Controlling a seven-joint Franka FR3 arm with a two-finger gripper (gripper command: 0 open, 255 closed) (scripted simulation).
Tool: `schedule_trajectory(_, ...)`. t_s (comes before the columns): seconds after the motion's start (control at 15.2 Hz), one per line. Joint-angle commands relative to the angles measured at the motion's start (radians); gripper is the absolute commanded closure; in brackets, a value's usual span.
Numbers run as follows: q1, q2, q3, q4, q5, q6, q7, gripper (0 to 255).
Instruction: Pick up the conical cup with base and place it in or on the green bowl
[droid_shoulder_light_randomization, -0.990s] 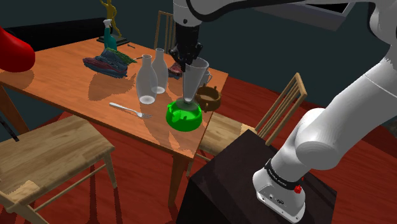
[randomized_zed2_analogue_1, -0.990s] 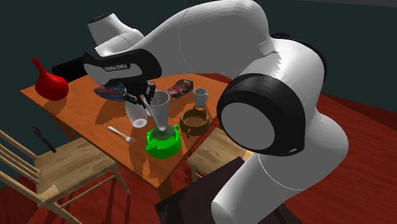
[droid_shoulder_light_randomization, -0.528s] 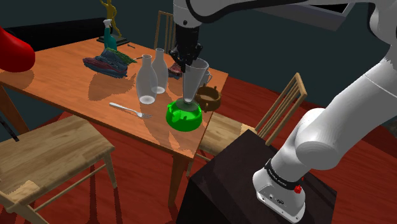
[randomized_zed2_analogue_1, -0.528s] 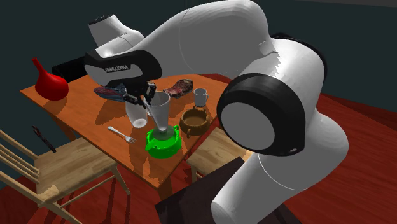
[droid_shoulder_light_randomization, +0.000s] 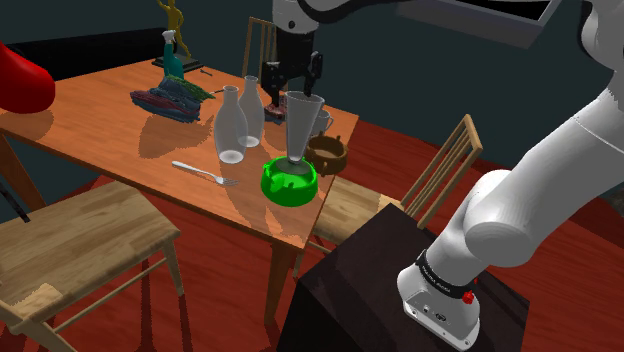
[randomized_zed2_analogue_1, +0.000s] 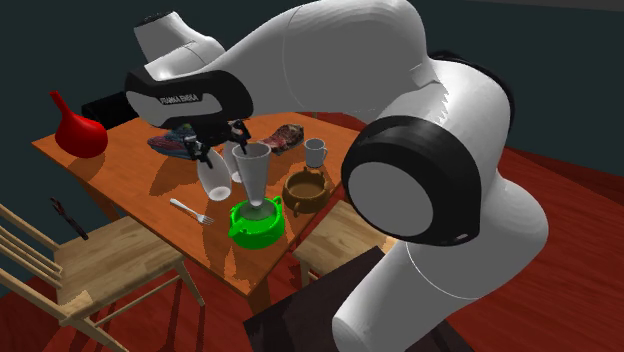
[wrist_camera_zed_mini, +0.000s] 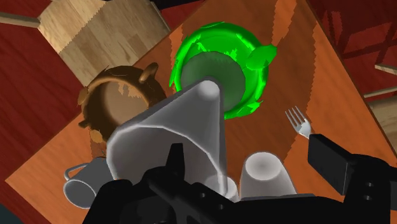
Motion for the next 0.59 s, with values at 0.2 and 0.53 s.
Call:
schedule_trajectory(0.2, 0.007, -0.002, 0.010, 0.080, 0.005, -0.084, 0.001, 0)
schedule_trajectory(0.53, 0.007, -0.002, 0.010, 0.080, 0.005, -0.084, 0.001, 0)
